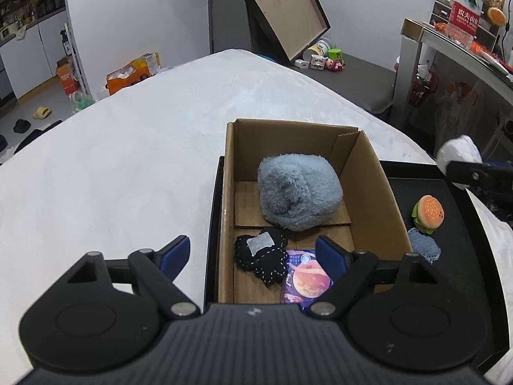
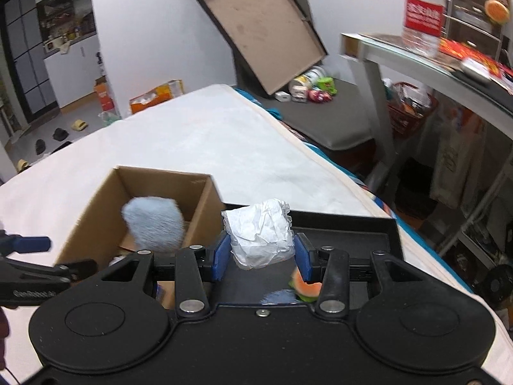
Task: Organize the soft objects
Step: 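Carry the white bundle into the box while the left gripper grips the box wall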
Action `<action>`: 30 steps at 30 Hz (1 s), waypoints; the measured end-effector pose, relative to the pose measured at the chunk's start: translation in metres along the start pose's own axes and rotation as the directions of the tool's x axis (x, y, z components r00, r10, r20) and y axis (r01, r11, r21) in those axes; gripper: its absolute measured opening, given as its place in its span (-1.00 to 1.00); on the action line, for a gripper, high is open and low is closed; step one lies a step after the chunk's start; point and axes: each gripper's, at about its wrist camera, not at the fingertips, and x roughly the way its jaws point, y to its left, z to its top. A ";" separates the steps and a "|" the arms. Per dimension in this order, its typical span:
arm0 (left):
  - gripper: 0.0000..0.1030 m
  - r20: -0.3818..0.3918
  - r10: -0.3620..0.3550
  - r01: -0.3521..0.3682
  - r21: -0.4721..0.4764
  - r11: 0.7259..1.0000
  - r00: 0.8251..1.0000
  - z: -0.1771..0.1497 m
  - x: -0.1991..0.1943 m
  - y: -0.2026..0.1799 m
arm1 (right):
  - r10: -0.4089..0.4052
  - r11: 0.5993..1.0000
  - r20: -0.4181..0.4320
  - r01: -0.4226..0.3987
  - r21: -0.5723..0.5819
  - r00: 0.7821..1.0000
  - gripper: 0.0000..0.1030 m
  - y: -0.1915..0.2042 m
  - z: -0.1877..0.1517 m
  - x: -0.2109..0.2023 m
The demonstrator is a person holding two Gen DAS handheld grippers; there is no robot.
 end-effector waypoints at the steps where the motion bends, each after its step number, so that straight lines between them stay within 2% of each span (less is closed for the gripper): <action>1: 0.48 0.000 -0.005 0.005 -0.003 1.000 1.000 -0.001 0.000 0.002 | 0.006 1.000 0.003 -0.006 -0.004 1.000 -0.17 0.004 0.001 0.000; 5: 0.23 -0.010 -0.030 0.029 -0.025 0.999 1.000 -0.004 0.001 0.009 | 0.032 0.999 0.008 -0.031 -0.028 0.999 -0.17 0.023 0.007 0.001; 9: 0.13 -0.014 -0.044 0.043 -0.039 0.998 0.999 -0.007 0.003 0.014 | 0.053 0.997 0.006 -0.053 -0.047 0.999 -0.17 0.038 0.012 0.004; 12: -0.09 -0.020 -0.061 0.060 -0.054 0.997 0.998 -0.008 0.006 0.019 | 0.071 0.996 -0.004 -0.071 -0.061 0.997 -0.17 0.048 0.013 0.006; 14: -0.37 -0.024 -0.069 0.068 -0.061 0.996 0.997 -0.010 0.008 0.021 | 0.076 0.994 -0.008 -0.076 -0.073 0.997 -0.17 0.055 0.013 0.007; 20: -0.79 -0.031 -0.049 0.047 -0.072 0.996 0.998 -0.013 0.013 0.028 | 0.077 0.992 -0.021 -0.079 -0.096 0.997 -0.17 0.069 0.013 0.010; 27: -0.84 -0.030 -0.044 0.041 -0.089 0.995 0.999 -0.016 0.011 0.036 | 0.077 0.989 -0.032 -0.080 -0.122 0.997 -0.16 0.086 0.010 0.013; 30: -0.83 -0.026 -0.044 0.041 -0.095 0.995 0.999 -0.015 0.010 0.036 | 0.069 0.988 -0.044 -0.074 -0.137 0.997 0.02 0.091 0.009 0.016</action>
